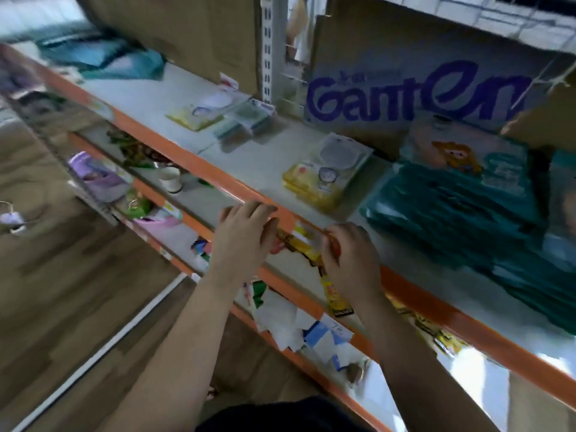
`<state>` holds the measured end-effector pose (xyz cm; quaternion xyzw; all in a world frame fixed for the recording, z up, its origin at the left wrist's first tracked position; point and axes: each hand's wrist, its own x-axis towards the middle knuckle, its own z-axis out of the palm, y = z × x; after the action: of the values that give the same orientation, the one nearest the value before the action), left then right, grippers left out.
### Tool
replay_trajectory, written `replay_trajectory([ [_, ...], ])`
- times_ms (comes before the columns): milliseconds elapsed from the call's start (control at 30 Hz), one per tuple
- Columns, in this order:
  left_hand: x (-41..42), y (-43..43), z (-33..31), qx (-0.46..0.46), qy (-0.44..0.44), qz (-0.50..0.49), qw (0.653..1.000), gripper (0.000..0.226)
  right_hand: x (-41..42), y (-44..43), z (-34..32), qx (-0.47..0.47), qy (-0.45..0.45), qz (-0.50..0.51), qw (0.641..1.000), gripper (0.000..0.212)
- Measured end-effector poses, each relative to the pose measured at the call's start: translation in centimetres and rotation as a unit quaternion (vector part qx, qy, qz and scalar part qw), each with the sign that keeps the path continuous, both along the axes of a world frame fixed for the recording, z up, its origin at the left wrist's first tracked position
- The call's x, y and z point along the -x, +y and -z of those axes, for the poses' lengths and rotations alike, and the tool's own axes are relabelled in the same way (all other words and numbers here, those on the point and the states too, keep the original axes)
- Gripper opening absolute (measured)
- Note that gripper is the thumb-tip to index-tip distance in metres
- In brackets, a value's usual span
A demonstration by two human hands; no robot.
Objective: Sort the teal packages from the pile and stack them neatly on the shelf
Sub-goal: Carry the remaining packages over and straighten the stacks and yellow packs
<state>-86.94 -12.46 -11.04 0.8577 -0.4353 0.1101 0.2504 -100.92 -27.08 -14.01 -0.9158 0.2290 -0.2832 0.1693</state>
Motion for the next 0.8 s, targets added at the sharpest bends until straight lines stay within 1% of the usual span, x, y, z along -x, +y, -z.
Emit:
replay_trajectory([
  [67, -3.7, 2.4, 0.1, 0.006, 0.001, -0.019, 1.000, 0.032, -3.8, 1.7, -0.3, -0.003, -0.006, 0.003, 1.000, 0.015],
  [133, -7.8, 4.6, -0.2, -0.009, 0.003, -0.036, 0.999, 0.036, -7.6, 3.2, -0.9, -0.003, -0.020, 0.011, 1.000, 0.013],
  [233, -13.9, 7.5, -0.4, -0.017, -0.020, -0.046, 0.999, 0.024, -13.2, 4.9, -1.7, -0.006, -0.033, 0.017, 0.999, 0.012],
  [400, -22.0, 10.9, -0.8, -0.008, -0.042, -0.054, 0.998, 0.021, -21.1, 6.7, -2.4, -0.022, -0.051, 0.027, 0.998, 0.016],
  [533, -27.0, 11.7, -0.7, 0.006, -0.027, -0.062, 0.998, 0.027, -26.4, 7.6, -2.8, -0.016, -0.058, 0.023, 0.998, 0.017],
  [633, -31.4, 11.7, -0.4, 0.011, -0.008, -0.051, 0.999, 0.028, -30.8, 7.9, -2.7, -0.018, -0.071, 0.027, 0.997, 0.016],
  [800, -40.5, 10.8, -0.6, 0.001, -0.005, -0.041, 0.999, 0.030, -40.0, 7.1, -2.4, -0.018, -0.090, 0.041, 0.995, 0.012],
])
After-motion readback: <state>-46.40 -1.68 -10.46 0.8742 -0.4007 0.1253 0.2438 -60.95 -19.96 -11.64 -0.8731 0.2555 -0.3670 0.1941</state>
